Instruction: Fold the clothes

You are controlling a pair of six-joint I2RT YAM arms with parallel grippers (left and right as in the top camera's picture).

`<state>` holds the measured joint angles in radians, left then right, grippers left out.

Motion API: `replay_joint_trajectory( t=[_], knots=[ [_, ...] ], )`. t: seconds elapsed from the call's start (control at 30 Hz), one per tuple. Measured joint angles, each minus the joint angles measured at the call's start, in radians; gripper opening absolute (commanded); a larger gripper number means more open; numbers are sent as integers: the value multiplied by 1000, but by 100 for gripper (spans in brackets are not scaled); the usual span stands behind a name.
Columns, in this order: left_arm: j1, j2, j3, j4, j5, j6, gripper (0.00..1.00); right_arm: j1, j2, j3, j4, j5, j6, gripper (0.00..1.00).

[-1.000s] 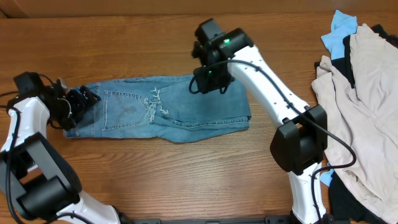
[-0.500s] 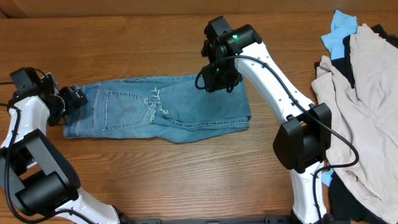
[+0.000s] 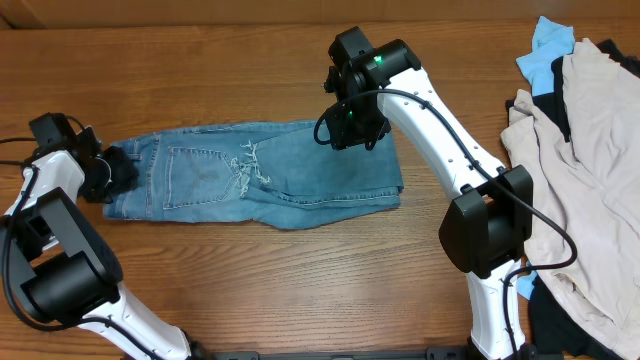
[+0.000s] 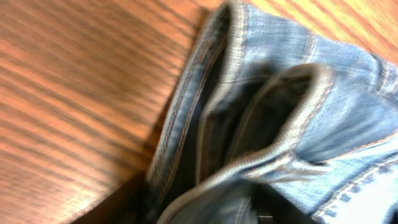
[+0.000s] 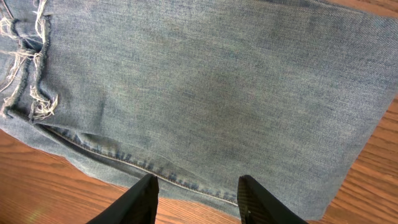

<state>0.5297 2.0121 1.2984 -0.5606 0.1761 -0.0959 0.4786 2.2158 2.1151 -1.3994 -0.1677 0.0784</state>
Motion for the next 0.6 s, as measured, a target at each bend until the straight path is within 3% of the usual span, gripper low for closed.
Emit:
replay_joint_trajectory(
  t=[0.1, 0.27, 0.4, 0.6],
  knots=[
    [-1, 6, 1, 1, 34, -5, 4, 0, 0, 0, -5, 0, 0, 45],
    [6, 6, 7, -8, 53, -6, 4, -2, 0, 0, -8, 16, 10, 45],
    [59, 6, 57, -112, 55, -9, 4, -33, 0, 0, -15, 45, 34, 45],
    [237, -5, 293, -275, 40, -8, 4, -195, 0, 0, -37, 66, 45, 44]
  ],
)
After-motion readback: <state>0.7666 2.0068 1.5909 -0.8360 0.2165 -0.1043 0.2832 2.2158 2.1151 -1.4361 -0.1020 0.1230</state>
